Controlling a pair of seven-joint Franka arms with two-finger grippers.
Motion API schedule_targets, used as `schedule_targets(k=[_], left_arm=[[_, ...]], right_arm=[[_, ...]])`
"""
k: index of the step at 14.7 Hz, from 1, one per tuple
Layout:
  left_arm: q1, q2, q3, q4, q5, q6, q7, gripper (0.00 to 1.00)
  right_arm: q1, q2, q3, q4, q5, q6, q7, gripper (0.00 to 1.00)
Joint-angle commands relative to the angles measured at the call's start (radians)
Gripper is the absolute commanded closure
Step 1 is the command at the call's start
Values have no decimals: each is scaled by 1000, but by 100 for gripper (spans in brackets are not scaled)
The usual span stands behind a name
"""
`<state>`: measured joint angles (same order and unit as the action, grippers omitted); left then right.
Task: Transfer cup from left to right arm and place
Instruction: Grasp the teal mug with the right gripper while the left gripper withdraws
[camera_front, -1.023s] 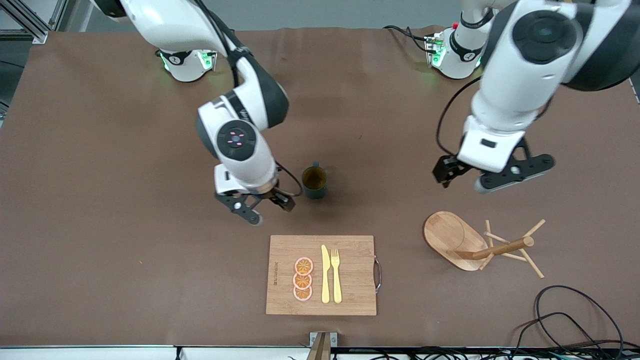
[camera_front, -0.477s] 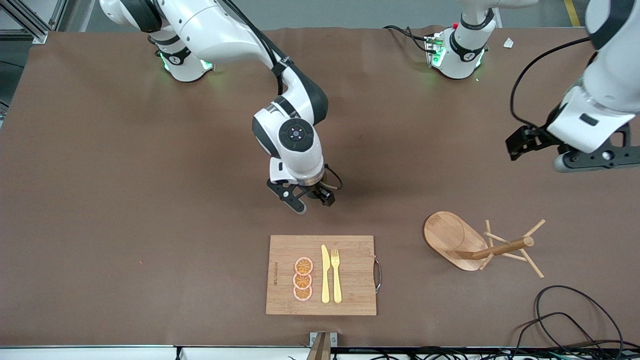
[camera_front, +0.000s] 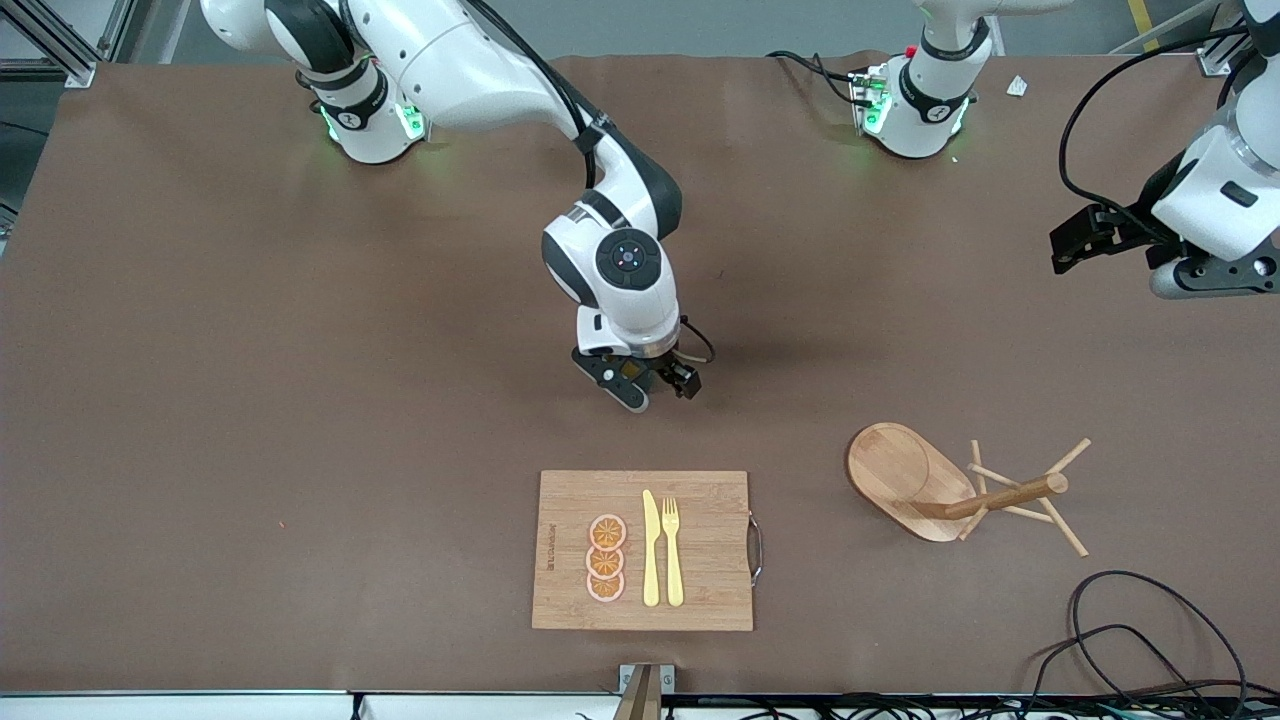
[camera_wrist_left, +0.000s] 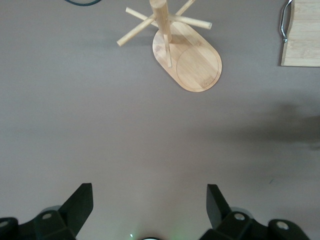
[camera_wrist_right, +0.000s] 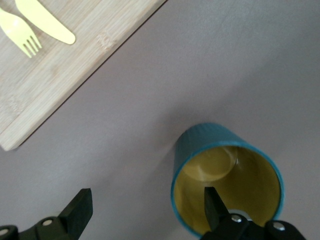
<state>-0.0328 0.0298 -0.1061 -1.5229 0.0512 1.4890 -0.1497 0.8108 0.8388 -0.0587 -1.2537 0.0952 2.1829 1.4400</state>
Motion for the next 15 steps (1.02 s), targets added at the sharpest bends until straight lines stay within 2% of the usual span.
schedule_targets(k=[1,2,5,9,10,12,15], left_arm=[[19,-28,-12,-31,-14,7,13,0],[24,-28,-20,-31,-14,7,13,0],[27,-28,-24,-31,-14,7,13,0],[25,-28,-24,-31,-14,7,13,0],[25,-28,-24,-31,-14,7,13,0],[25,-30,-24,-31,-14,7,13,0],[27,-30,-24,-31,-14,7,13,0]], right_arm=[[-1,0,-4,-12,-17,3,-39,18],[-1,0,-4,-13,-15,3,-61,28],[1,-1,-4,-39,-15,-2,-134,66],[2,-3,-4,-41,-20,-5,-194,96],[-1,-7,-4,-41,-32,-8,-234,100],[-19,-23,-10,-33,-35,-60,-312,100],[-99,-81,-13,-30,-37,-152,-517,100]])
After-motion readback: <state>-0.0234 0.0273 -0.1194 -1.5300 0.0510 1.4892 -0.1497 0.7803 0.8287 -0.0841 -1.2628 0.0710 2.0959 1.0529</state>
